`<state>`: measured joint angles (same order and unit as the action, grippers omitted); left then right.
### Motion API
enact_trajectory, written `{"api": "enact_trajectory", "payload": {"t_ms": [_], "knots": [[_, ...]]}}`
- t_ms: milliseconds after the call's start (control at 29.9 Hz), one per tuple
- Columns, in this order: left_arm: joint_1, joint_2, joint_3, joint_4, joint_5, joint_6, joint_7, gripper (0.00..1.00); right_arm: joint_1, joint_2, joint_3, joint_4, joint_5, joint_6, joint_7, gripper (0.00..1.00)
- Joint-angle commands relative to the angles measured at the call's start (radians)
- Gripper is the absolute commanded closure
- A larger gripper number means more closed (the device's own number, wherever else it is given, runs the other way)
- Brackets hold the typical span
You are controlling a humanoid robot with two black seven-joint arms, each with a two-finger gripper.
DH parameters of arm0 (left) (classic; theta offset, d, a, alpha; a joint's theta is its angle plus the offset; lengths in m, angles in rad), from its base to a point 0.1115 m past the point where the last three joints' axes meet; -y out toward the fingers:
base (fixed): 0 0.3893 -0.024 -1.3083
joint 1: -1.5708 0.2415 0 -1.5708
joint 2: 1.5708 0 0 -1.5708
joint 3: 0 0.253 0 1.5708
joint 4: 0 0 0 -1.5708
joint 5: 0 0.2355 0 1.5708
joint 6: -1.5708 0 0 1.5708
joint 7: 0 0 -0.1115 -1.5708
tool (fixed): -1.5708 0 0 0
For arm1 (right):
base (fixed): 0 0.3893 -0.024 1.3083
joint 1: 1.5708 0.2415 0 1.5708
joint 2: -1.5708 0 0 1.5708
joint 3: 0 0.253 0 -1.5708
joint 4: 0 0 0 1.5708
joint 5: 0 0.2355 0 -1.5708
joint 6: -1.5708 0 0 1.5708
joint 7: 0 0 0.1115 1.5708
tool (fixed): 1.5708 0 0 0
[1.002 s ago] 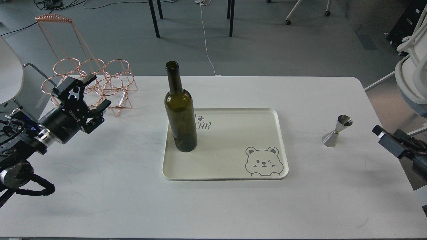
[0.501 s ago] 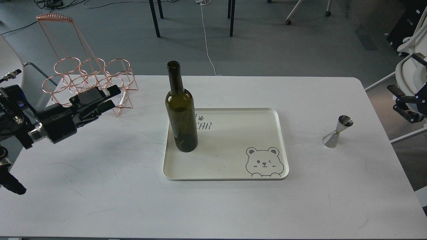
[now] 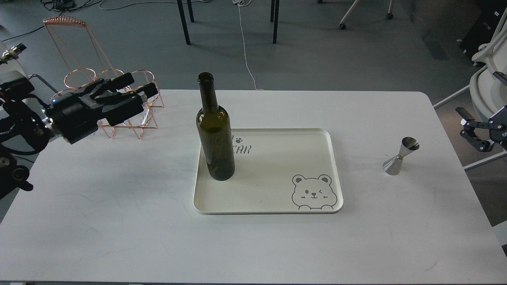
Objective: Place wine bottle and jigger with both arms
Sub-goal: 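Reach the left gripper to the neck of the green wine bottle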
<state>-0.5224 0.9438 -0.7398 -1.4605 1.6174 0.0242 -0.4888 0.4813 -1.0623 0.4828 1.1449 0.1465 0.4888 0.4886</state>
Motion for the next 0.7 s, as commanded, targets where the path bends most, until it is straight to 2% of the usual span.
{"api": "enact_trajectory", "payload": {"t_ms": [0,167,468,668], "knots": [[-0.030,-0.025,0.000,-0.035,0.117,0.010,0.000,0.02,-0.006,-0.001,-0.001,-0.016,-0.001,0.000,0.000,0.02],[-0.085,-0.109,0.017,-0.031,0.225,0.011,0.000,0.02,-0.015,-0.001,0.000,-0.017,-0.001,0.000,0.000,0.02],[-0.108,-0.155,0.022,-0.014,0.254,-0.020,0.000,0.02,-0.024,-0.002,-0.001,-0.019,-0.001,0.000,0.000,0.02],[-0.145,-0.194,0.091,0.014,0.254,-0.030,0.000,0.02,-0.024,-0.001,0.000,-0.019,-0.001,0.000,0.000,0.02]]}}
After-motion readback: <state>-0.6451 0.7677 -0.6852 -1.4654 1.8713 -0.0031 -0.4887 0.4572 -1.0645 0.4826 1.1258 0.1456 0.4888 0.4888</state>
